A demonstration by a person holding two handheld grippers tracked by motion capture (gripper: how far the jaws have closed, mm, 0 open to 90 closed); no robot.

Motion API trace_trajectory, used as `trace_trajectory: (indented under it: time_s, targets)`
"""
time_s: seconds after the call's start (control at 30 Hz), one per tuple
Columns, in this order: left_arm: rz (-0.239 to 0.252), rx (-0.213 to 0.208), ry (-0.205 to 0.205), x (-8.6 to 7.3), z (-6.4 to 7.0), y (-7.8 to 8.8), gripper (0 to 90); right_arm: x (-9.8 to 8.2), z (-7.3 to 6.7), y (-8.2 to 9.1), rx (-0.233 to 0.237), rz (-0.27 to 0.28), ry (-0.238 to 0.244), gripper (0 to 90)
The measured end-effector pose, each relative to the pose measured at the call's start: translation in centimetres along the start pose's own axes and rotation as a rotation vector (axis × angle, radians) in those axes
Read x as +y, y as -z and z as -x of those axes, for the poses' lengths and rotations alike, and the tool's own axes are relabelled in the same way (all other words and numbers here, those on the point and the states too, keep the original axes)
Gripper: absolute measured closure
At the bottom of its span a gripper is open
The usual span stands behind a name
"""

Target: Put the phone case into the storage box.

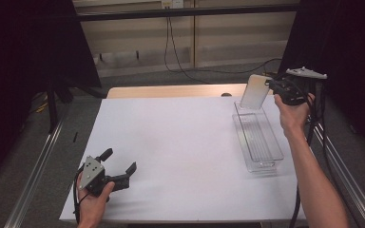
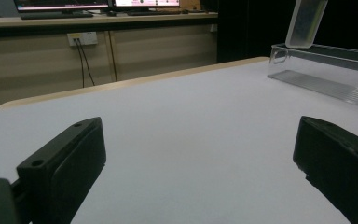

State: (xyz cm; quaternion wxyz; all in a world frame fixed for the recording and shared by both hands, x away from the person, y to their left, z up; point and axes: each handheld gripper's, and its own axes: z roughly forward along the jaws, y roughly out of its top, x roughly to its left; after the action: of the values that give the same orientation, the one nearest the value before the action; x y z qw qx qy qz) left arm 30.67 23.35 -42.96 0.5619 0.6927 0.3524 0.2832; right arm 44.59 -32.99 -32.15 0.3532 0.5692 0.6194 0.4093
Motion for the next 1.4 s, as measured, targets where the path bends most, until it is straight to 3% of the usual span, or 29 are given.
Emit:
trace_trajectory:
  time_s: [0.27,0.4,0.9,1.4]
  targets:
    - [-0.002,-0.004,0.042,-0.1,-0.3,0.0,2.5,-0.4,-0.4,-1.1,-0.007,-0.001,0.033,86.2]
    - [-0.007,-0.008,0.022,0.0,-0.2,0.1,2.5,-0.7,-0.4,-1.9,-0.008,-0.011,0.04,86.2]
    - [-0.016,-0.013,0.029,-0.1,-0.3,0.0,2.1,-1.8,-1.2,-3.5,-0.025,-0.041,0.086,86.2]
    - [-0.024,-0.019,0.05,-0.2,-0.3,-0.2,1.9,-3.2,-1.2,-4.5,-0.047,-0.067,0.09,86.2]
